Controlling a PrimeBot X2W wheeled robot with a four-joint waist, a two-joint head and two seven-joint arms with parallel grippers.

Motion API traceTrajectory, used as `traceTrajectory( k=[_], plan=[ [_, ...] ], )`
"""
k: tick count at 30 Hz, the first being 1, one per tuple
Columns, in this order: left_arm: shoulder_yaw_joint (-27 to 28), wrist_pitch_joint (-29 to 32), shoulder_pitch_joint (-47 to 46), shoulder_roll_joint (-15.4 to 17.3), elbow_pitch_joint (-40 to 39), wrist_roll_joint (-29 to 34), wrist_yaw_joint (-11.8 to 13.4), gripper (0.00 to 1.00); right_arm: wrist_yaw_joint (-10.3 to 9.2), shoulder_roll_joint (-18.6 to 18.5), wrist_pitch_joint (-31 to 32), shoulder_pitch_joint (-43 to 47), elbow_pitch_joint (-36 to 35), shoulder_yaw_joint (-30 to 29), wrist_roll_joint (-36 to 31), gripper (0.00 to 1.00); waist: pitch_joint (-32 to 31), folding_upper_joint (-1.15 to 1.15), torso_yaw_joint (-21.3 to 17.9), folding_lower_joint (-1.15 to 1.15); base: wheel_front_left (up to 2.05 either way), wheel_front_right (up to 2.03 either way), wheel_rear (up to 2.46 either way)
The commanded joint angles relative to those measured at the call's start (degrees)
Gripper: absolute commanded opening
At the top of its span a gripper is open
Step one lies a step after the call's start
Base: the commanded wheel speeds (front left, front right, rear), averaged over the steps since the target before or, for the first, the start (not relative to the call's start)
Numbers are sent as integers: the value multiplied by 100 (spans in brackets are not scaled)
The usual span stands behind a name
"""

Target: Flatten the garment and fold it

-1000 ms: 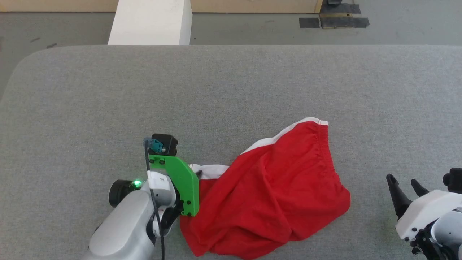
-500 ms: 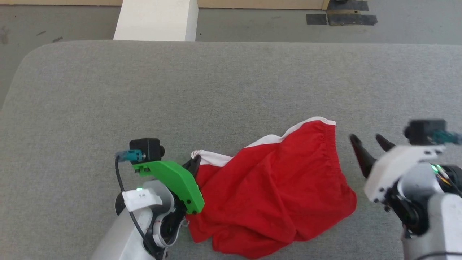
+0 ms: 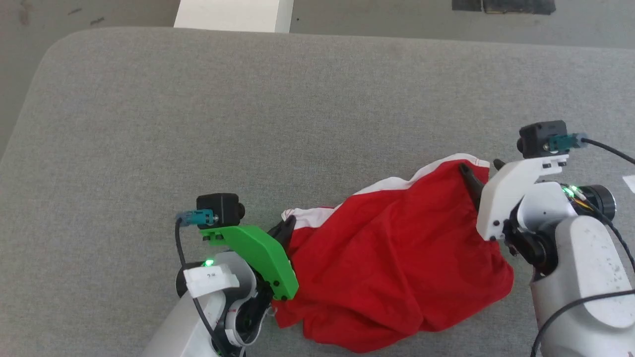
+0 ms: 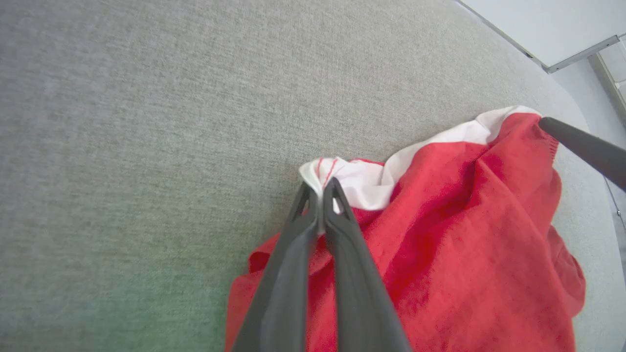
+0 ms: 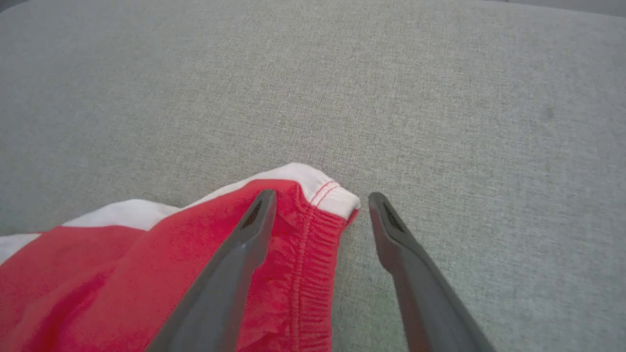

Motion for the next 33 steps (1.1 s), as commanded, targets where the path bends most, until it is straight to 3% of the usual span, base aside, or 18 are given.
traceTrajectory(
  k=[1,6,7,8,9,18,23,28,33],
  plan=[
    [-22,-17,-45,-12,-1,8,-32,0,-8,-5,-64,-131,126,13,-71,100,72,0,20,0,0,0,0],
    [-88,-17,-62,-42,17,18,-53,0,-8,-5,-112,-295,489,59,-94,100,150,0,24,0,0,0,0],
    [-97,-21,-61,-49,24,17,-57,0,-8,-5,-112,-315,545,65,-79,57,159,0,22,0,0,0,0],
    [-106,-21,-62,-50,29,18,-60,0,-8,-5,-146,-331,564,65,-85,35,165,0,19,0,0,0,0],
    [-115,-24,-64,-53,35,20,-64,0,-8,-5,-193,-346,582,64,-90,0,167,0,15,0,0,0,0],
    [-114,-118,-35,-74,58,-14,-99,0,-8,-5,-390,-241,366,184,-5,0,-48,0,-55,0,0,0,0],
    [160,-336,-106,-87,-114,-201,-197,0,-8,-5,-174,-103,-145,299,438,0,-257,0,-129,0,0,0,0],
    [470,-414,-783,164,-241,-108,-302,0,-8,-204,281,-506,-807,497,825,0,-342,0,-223,0,0,0,0],
    [637,-280,-1890,397,99,9,-523,0,-8,-386,729,-1377,-1023,578,1415,0,-297,0,-306,0,0,0,0]
  ],
)
